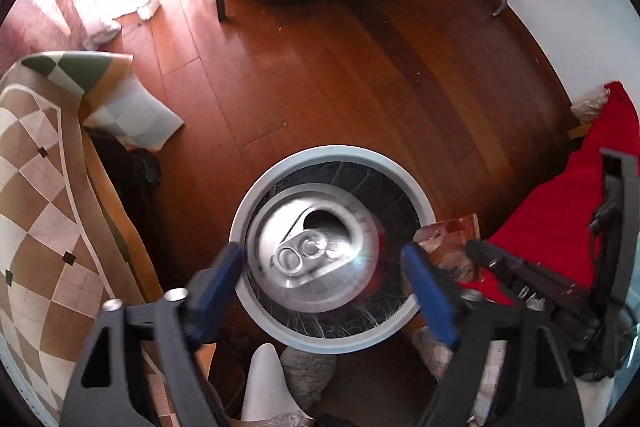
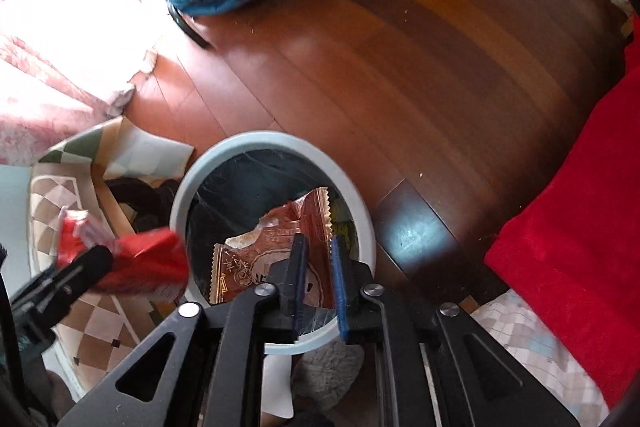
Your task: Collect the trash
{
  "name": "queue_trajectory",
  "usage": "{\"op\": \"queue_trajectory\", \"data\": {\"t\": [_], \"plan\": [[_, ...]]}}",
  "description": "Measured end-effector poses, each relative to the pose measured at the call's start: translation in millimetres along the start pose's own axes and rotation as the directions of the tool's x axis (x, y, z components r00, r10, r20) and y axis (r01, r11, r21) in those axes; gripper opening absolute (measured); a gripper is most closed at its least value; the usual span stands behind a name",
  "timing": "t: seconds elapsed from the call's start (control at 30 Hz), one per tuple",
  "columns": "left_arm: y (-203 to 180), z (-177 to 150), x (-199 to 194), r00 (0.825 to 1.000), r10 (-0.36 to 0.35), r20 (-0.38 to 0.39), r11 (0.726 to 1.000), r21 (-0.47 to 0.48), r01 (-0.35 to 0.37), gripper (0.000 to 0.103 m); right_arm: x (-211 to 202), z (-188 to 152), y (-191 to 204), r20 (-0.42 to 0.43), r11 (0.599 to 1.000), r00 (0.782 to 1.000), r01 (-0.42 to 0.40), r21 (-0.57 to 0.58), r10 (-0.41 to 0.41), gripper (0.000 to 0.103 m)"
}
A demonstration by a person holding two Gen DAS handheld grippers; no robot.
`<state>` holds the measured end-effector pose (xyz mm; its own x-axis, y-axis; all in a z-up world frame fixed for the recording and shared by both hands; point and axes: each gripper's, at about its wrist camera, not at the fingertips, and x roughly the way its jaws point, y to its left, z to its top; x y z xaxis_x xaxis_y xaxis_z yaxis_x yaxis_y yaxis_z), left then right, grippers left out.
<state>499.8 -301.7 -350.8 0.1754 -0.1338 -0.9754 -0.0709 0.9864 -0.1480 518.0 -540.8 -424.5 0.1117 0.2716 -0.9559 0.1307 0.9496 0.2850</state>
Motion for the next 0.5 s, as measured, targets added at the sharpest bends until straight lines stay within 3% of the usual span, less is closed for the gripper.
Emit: {"op": "queue_trajectory", "data": {"t": [0.03, 0.07, 0.13, 0.23, 0.33, 0.5], "plan": [[2, 0, -1, 1.000, 0.016, -0.001, 1.000, -0.010, -0.016, 0.095, 4, 0, 3, -0.015, 1.000, 1.000, -0.003, -0.002, 0.003, 0.033], [5, 0, -2, 1.000, 0.023, 0.001, 1.000, -0.015, -0.022, 0.095, 6, -1, 4, -0.026, 1.000, 1.000, -0.004, -0.005, 0.003, 0.055], [9, -4, -6, 0.999, 0.042, 0.002, 0.999, -0.021, -0.042, 0.096, 7, -5, 8, -0.030, 1.000, 1.000, -0.007, -0.012, 0.007, 0.077], [18, -14, -15, 0.997, 0.072, 0.010, 0.997, -0.034, -0.071, 0.096, 2, -11, 15, -0.030, 0.999, 1.000, 0.005, -0.043, -0.007, 0.084], [27, -27, -27, 0.996, 0.090, 0.019, 0.995, -0.053, -0.088, 0.096, -6, -19, 21, -0.045, 0.998, 0.999, 0.001, -0.060, -0.004, 0.103], [36, -49, -47, 0.991, 0.131, 0.035, 0.990, -0.060, -0.129, 0.096, -27, -41, 34, -0.058, 0.994, 0.998, 0.017, -0.103, -0.023, 0.103]]}}
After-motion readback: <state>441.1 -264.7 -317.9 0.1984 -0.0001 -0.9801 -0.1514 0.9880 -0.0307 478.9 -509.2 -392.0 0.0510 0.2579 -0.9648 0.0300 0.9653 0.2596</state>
